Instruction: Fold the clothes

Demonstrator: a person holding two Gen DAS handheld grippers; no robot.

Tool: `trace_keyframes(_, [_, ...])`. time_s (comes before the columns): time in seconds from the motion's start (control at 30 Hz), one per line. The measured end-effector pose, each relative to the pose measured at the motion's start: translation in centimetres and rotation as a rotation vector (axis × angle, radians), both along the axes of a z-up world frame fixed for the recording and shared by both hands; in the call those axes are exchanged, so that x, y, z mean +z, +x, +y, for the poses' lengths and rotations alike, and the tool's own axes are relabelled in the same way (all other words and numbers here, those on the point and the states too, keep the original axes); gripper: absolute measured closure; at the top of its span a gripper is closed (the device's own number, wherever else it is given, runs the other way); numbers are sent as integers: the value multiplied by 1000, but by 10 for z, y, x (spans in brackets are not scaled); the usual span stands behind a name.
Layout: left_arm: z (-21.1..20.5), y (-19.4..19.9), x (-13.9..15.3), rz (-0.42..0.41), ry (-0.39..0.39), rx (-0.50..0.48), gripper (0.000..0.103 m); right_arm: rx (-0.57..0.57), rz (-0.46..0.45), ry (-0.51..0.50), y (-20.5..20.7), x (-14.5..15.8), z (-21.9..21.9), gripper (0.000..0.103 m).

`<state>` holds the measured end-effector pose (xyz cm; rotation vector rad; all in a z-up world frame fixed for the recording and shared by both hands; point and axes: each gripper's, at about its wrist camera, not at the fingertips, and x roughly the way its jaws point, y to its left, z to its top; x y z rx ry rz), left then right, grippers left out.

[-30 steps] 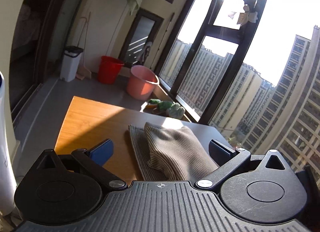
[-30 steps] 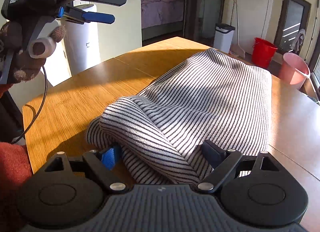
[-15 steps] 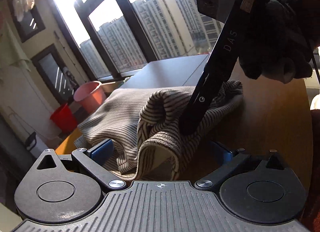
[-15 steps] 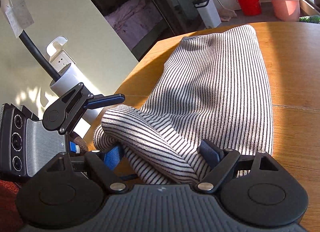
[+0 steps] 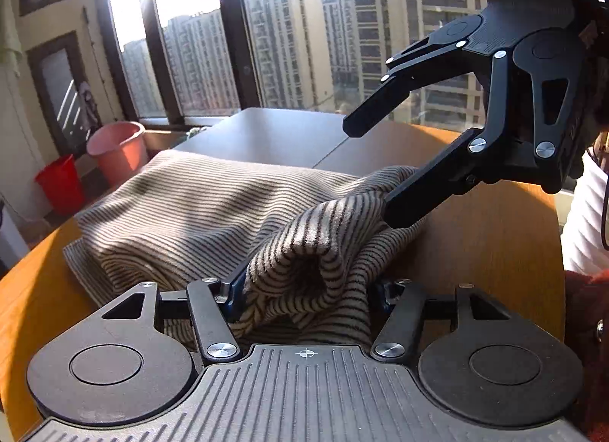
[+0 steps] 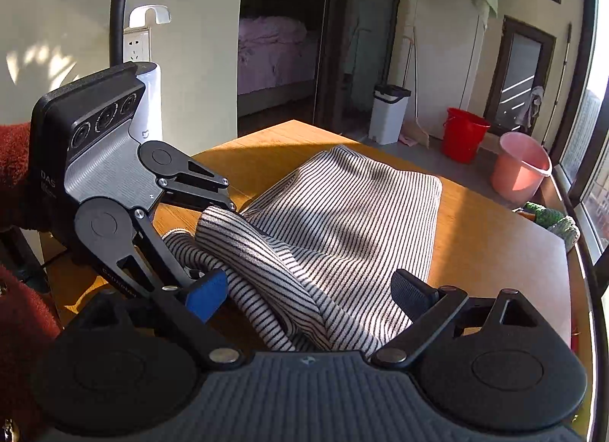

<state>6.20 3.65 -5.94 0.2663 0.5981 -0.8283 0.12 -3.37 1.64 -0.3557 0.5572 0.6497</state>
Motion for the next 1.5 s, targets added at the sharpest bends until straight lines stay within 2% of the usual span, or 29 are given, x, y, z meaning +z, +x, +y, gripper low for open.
trace_keyframes(0.13, [26,34,7,205,-184,59,39,56,-139,-165,-14,-18,25,6])
trace_keyframes(0.23, [36,45,4,274,-245,77,39,79,-225,-304,-8,-45,50,8])
trace_keyframes(0.3, [38,45,5,287,-250,84,38,87,-241,-352,1,-58,57,22])
trace_keyframes(0.37, [43,42,8,284,-254,84,38,66,-198,-346,13,-61,58,63])
trace_keyframes(0.43, [51,35,15,260,-260,73,30,65,-123,-294,19,-54,52,69])
trace_keyframes(0.47, [55,32,19,249,-264,68,22,67,-114,-298,17,-52,51,72])
trace_keyframes(0.5, [63,32,24,239,-294,80,20,73,-107,-309,14,-51,50,73])
trace_keyframes(0.57, [81,35,35,220,-372,116,23,87,-91,-329,7,-47,48,74])
trace_keyframes(0.63, [97,42,45,204,-446,155,31,108,-63,-348,-1,-39,45,74])
trace_keyframes(0.7, [100,57,46,212,-483,195,40,117,-53,-365,-13,-25,44,74])
trace_keyframes(0.8, [86,79,30,278,-467,190,45,121,-59,-382,-27,1,42,74])
trace_keyframes(0.9, [74,92,7,348,-379,196,50,129,-90,-398,-30,27,43,74])
trace_keyframes(0.93, [73,96,-2,375,-359,202,50,134,-91,-395,-20,31,45,74])
trace_keyframes(1.0, [77,103,-14,414,-381,199,49,142,-93,-388,1,37,51,74])
trace_keyframes(1.23, [89,116,-20,463,-418,185,52,168,-93,-361,74,58,69,71])
trace_keyframes(1.3, [91,117,-21,470,-427,180,53,133,-12,-318,111,43,67,70])
trace_keyframes(1.37, [94,117,-23,482,-446,178,53,97,69,-271,147,28,64,62])
trace_keyframes(1.43, [101,117,-25,490,-459,182,55,71,147,-193,170,16,59,55])
trace_keyframes(1.5, [105,116,-25,483,-453,192,55,58,199,-144,183,5,56,53])
